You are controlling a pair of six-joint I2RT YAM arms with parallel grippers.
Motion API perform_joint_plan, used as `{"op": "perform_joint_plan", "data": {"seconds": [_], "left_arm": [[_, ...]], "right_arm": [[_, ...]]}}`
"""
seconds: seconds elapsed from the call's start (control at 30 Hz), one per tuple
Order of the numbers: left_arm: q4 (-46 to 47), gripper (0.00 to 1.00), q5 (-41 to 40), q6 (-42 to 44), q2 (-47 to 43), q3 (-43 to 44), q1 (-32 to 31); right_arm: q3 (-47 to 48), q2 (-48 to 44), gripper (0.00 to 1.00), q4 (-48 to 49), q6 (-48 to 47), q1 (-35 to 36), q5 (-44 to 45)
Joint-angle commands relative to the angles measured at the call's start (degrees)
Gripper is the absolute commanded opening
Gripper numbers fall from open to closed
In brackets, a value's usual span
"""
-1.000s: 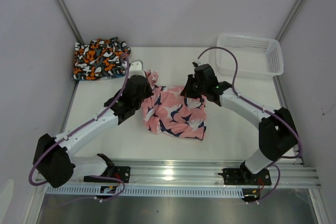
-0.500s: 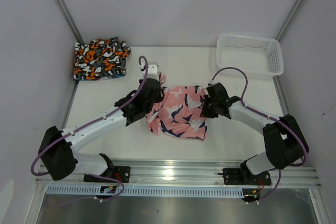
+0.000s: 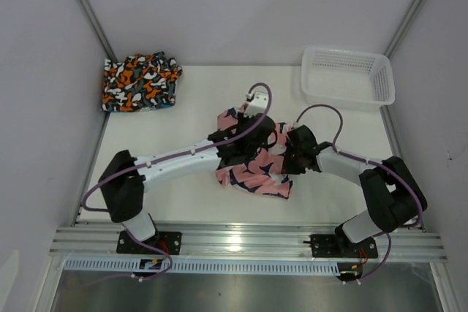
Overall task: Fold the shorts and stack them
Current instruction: Fold the shorts
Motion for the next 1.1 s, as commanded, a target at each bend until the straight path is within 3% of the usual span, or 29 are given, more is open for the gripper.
{"op": "perform_joint_plan", "data": {"seconds": [0.0, 0.2, 0.57, 1.07], "left_arm": [[-5.7, 0.0, -5.9, -0.7, 5.5, 7.2, -3.8], [-8.6, 0.0, -11.4, -1.8, 12.4, 12.1, -9.2], [-10.8, 0.0, -8.9, -10.9, 11.1, 8.7, -10.0], [-22.2, 0.0, -5.6, -25.6, 23.0, 23.2, -8.7]], "right_arm": [[-1.3, 0.6, 0.0, 2.1, 1.0, 0.5, 0.7], [-1.8, 1.7, 0.0, 2.3, 1.3, 0.1, 0.8], [-4.5, -1.6, 0.0, 6.8, 3.2, -5.0, -7.2], [-6.2, -4.2, 0.0, 7.4, 5.7, -5.9, -8.2]]}}
